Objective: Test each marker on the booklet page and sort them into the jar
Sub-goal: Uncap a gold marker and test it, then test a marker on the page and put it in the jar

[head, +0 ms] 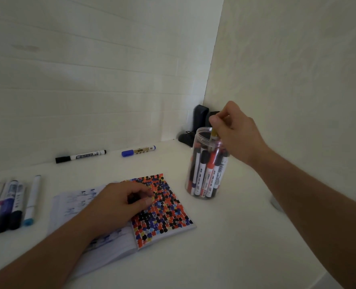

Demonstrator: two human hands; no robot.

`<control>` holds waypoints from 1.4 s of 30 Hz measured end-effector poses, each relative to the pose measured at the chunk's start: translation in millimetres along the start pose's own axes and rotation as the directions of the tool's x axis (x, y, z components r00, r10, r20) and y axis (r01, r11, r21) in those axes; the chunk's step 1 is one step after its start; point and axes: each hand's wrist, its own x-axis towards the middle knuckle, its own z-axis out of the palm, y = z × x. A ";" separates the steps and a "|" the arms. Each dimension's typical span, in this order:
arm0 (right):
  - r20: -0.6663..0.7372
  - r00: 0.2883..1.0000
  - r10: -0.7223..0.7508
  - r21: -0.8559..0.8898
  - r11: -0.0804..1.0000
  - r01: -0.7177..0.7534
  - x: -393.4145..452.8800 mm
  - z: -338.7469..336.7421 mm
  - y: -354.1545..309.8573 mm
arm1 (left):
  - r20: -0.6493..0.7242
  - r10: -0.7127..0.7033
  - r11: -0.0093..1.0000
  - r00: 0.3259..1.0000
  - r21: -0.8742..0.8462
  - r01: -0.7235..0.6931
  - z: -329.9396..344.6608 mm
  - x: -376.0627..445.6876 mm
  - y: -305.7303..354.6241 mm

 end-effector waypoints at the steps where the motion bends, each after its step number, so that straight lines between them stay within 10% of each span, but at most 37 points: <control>1: -0.010 1.000 -0.011 0.012 1.000 0.011 2.5 -1.3 0.9 | -0.003 -0.002 1.000 1.000 0.000 0.002 -0.3 0.5 0.2; 15: 0.075 0.995 -0.061 0.233 0.971 0.042 2.8 -3.2 15.0 | 0.011 -0.025 1.000 1.000 -0.013 0.025 -0.6 0.5 -1.4; 31: -0.092 0.988 -0.125 -0.022 0.992 0.123 -11.1 14.6 13.1 | 0.026 0.010 0.999 1.000 0.045 -0.011 -0.6 0.7 0.5; 35: -0.411 0.724 -0.555 -0.254 0.832 0.493 -39.1 41.4 -11.0 | -0.026 0.046 0.962 0.999 0.270 -0.037 4.6 6.0 -5.8; 39: 0.202 0.910 -0.362 0.129 0.931 0.342 -67.6 104.2 -42.4 | -0.018 -0.033 0.915 0.999 0.401 0.037 6.0 10.0 -7.8; 42: 0.500 0.854 -0.144 0.096 0.989 0.111 -58.1 144.9 -27.2 | 0.123 -0.107 0.970 0.987 0.231 0.077 -8.6 15.8 -2.9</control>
